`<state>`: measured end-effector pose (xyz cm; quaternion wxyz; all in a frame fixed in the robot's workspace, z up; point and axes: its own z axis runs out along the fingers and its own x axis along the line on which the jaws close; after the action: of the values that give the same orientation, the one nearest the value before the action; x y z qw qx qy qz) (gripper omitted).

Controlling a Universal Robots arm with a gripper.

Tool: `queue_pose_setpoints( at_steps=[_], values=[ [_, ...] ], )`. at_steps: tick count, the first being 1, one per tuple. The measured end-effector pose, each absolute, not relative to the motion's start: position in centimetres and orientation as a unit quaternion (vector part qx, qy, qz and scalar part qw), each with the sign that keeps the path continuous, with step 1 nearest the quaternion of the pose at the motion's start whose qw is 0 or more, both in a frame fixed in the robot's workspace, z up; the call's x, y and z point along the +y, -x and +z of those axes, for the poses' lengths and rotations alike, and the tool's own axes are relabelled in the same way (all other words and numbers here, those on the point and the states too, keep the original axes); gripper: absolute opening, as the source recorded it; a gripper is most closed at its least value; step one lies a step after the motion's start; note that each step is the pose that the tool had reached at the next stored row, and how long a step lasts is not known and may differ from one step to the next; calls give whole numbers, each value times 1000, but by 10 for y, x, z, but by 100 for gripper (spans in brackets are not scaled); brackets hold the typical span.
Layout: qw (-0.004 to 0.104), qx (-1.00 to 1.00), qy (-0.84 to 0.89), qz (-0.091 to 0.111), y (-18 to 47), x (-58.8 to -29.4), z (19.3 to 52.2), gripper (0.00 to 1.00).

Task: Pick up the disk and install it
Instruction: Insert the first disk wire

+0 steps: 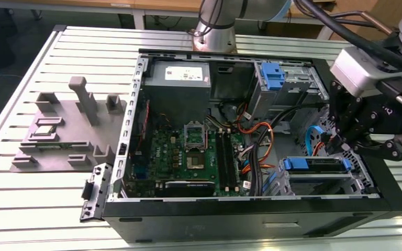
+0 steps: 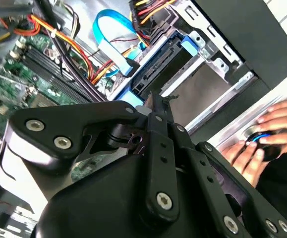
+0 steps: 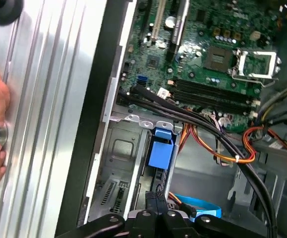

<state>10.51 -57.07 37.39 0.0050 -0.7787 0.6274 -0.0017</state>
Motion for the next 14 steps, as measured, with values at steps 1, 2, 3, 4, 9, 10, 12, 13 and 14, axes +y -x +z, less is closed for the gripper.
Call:
queue_pose_setpoints(
  at_steps=[1,2,3,4,9,10,12,13,14],
  values=[
    [5,620,784,-2,-105,-571,374,10],
    [5,613,790,-2,-105,-571,374,10],
    [5,606,795,-2,-105,-571,374,10],
    [5,600,800,-2,-105,-571,374,10],
    [7,597,802,-4,-107,-570,374,10],
    [7,597,802,-4,-108,-570,374,10],
    [7,597,802,-4,-110,-569,374,10],
    [7,597,802,-4,-111,-569,374,10],
    [7,597,802,-4,-113,-569,374,10]
  ],
)
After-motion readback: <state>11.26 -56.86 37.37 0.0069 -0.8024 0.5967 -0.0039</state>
